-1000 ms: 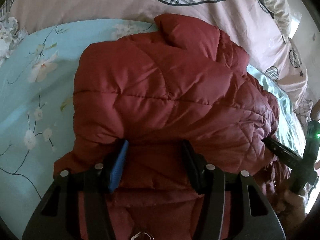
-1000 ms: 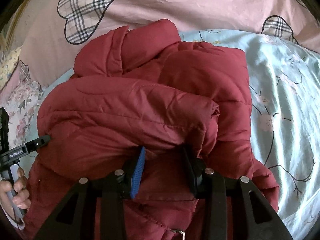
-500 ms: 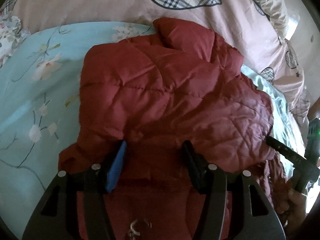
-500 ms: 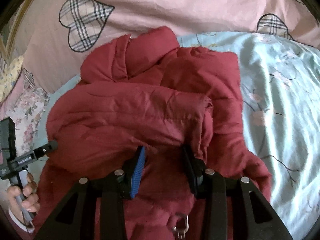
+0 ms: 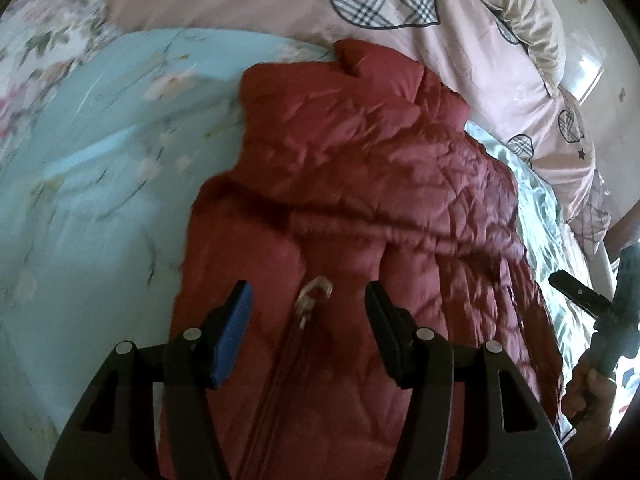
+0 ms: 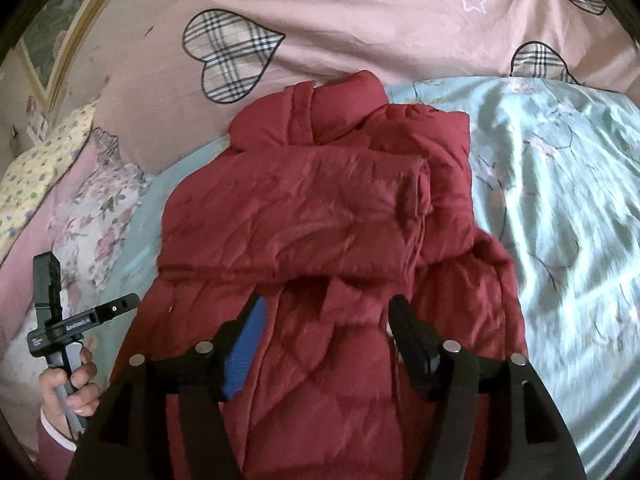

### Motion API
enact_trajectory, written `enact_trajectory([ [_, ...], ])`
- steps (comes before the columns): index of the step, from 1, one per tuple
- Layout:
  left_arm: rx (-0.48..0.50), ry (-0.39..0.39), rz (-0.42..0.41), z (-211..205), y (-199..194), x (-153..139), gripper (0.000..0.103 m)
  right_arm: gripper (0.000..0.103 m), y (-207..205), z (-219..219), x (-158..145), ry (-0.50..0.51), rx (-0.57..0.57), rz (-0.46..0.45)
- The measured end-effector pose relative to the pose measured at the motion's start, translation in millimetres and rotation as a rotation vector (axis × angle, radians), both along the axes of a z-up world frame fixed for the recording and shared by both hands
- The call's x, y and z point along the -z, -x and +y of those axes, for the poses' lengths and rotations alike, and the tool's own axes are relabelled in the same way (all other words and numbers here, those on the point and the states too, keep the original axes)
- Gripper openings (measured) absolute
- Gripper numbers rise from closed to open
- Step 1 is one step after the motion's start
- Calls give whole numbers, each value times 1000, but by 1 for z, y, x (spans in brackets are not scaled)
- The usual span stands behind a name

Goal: Fold large clothes

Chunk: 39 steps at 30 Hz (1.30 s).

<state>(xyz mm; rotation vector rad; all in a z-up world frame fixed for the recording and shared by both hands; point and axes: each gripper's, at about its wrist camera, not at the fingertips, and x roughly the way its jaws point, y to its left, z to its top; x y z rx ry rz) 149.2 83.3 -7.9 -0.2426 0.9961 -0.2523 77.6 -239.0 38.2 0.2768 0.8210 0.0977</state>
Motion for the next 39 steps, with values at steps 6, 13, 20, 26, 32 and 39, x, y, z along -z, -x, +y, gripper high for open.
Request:
enact_trajectory([
  [6, -31, 18, 29, 20, 33, 3, 57, 75, 38, -3, -4, -7, 7, 18],
  [13, -38, 9, 40, 29, 67, 4, 57, 78, 82, -17, -2, 5, 55, 29],
  [20, -44, 7, 72, 42, 94, 13, 57, 79, 117, -37, 6, 7, 130, 48],
  [26, -42, 6, 95, 49, 109, 20, 57, 81, 134, -49, 23, -6, 166, 100],
  [32, -28, -18, 97, 48, 121, 23, 60, 81, 144, -44, 46, -10, 148, 168],
  [39, -23, -53, 83, 51, 131, 21, 65, 81, 152, -40, 64, -47, 130, 213],
])
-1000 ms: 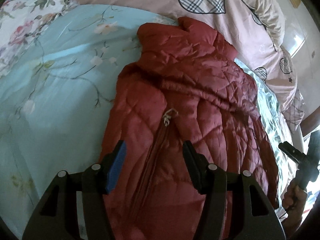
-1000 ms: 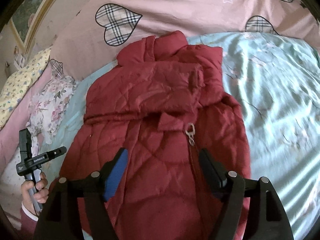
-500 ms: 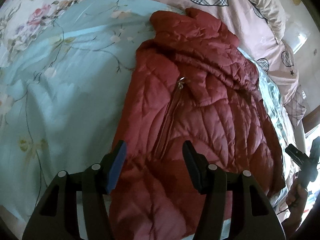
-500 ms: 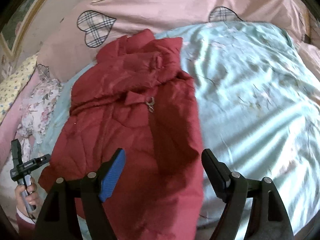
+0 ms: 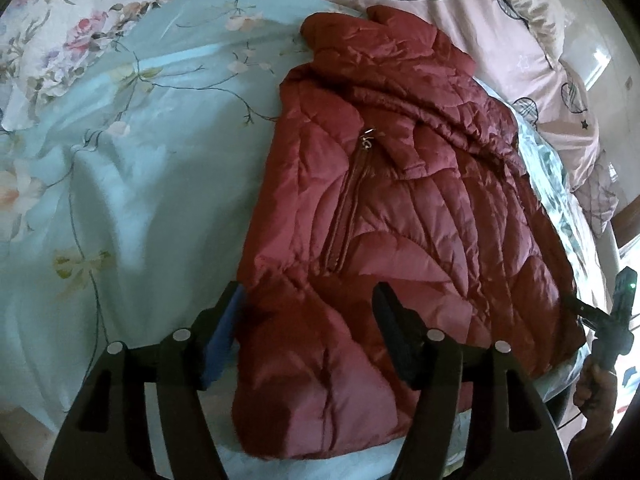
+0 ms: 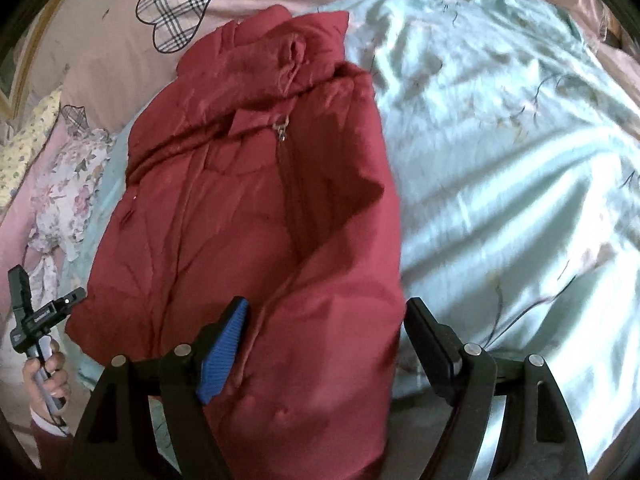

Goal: Fold large clothes

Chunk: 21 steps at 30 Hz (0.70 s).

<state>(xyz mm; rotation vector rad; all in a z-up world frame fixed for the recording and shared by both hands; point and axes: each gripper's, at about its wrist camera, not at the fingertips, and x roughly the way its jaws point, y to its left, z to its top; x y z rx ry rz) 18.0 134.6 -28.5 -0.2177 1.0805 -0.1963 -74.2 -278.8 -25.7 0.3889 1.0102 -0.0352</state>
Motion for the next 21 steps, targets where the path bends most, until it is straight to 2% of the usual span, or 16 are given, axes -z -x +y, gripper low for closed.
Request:
enact_trajectory([
  [7, 16, -9, 44, 6, 8, 16, 65, 79, 17, -4, 2, -5, 3, 1],
  [13, 25, 60, 82, 15, 14, 29, 66, 73, 25, -2, 2, 21, -10, 11],
  [16, 43, 71, 88, 13, 17, 33, 66, 70, 26, -4, 4, 34, -17, 15],
  [21, 65, 82, 96, 8, 19, 39, 66, 71, 25, -3, 8, 23, -12, 20],
])
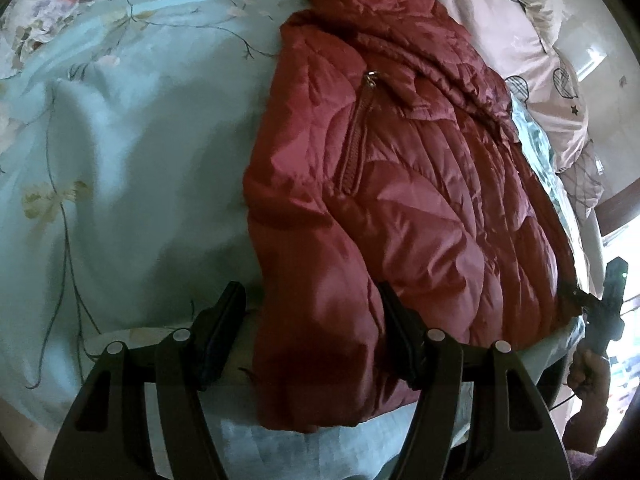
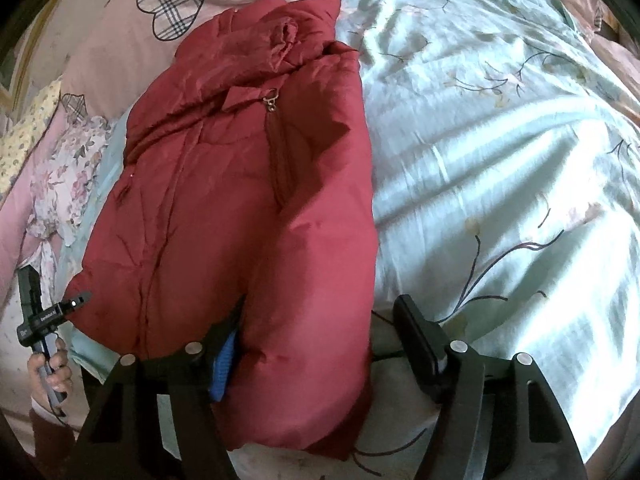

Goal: Fold large clothes

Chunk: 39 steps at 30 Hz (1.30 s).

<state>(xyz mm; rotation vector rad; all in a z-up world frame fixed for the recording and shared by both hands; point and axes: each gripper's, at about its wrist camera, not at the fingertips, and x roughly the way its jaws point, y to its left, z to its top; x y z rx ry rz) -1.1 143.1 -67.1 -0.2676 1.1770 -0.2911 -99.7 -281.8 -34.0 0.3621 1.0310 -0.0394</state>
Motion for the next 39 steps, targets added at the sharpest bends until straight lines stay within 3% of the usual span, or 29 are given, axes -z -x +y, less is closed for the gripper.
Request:
enact_trajectory([
  [3, 16, -3, -8, -3, 1, -1, 66, 66, 1, 3, -1, -6, -16, -1],
  [4, 24, -2, -11, -5, 2, -1, 65, 59, 2, 3, -1, -20, -25, -3],
  [5, 31, -2, -14, -6, 2, -2, 61, 52, 2, 4, 0, -31, -31, -4],
  [11, 72, 32, -47, -10, 6, -6, 30, 37, 8, 0, -1, -103, -38, -51],
  [14, 84, 26, -70, -15, 8, -13, 23, 34, 10, -3, -1, -146, -29, -73],
  [28, 107, 97, -193, -14, 22, -55, 16, 25, 25, -12, -28, -331, -81, -213],
  [39, 53, 217, -372, -8, -12, -113, 15, 24, 0, -24, -74, -415, -101, -404],
])
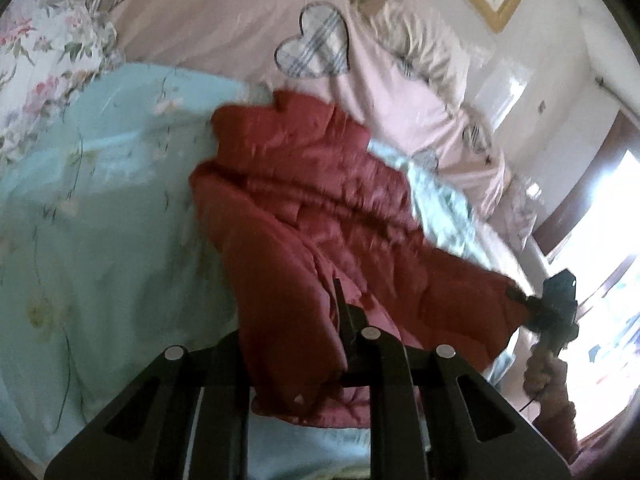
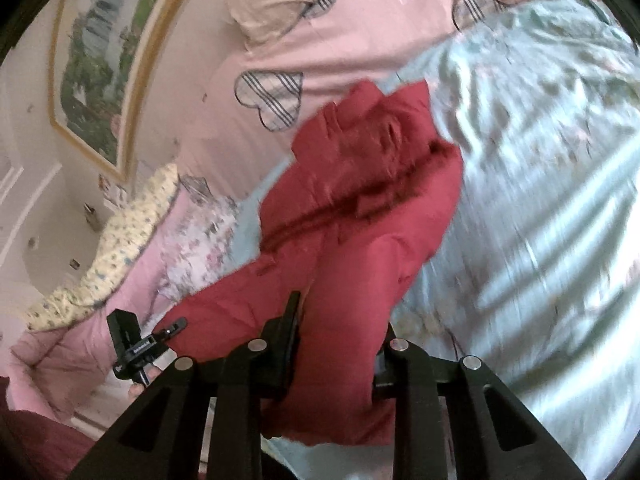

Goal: Fold large clothes

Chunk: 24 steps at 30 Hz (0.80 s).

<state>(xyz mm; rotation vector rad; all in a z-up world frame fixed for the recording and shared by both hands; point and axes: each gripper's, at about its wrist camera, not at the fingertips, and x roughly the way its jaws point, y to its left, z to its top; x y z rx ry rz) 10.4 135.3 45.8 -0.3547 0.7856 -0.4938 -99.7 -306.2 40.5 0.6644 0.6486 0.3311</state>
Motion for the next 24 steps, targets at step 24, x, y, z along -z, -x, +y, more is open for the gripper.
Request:
enact_trajectory([
  [24, -148, -43, -73, -24, -130, -33, 15, 24, -133, -24, -35, 14, 122, -117],
])
